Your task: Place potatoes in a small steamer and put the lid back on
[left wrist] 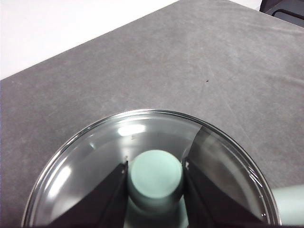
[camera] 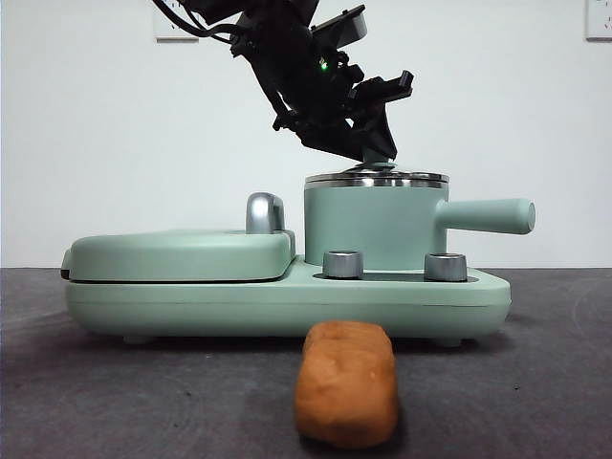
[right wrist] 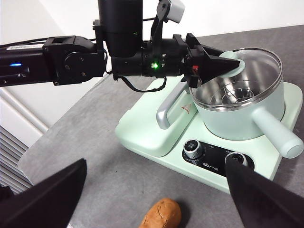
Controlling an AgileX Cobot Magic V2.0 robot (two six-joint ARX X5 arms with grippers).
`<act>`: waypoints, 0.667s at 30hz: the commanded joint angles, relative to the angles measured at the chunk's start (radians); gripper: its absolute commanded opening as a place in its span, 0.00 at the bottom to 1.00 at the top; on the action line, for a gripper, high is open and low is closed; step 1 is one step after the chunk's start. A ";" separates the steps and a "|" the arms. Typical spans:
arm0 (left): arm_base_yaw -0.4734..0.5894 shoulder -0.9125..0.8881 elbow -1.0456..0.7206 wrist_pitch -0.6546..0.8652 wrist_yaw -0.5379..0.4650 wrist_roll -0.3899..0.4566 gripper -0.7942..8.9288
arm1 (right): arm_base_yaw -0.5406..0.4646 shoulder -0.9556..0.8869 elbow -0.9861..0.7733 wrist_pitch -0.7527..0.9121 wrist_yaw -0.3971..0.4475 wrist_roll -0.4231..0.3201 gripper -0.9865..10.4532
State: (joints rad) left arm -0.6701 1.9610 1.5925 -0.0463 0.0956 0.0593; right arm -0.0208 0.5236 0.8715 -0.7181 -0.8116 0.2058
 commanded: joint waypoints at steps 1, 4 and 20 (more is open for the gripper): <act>-0.008 0.023 0.032 0.024 0.002 0.004 0.13 | 0.001 0.004 0.019 0.006 0.000 -0.004 0.49; -0.008 0.018 0.040 0.024 0.002 0.004 0.13 | 0.001 0.004 0.019 0.005 0.000 -0.004 0.49; 0.001 -0.128 0.041 -0.014 0.002 0.004 0.10 | 0.095 0.093 0.029 -0.098 0.108 0.023 0.49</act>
State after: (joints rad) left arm -0.6682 1.8492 1.5963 -0.0818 0.0963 0.0597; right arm 0.0593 0.6067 0.8764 -0.8223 -0.7158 0.2142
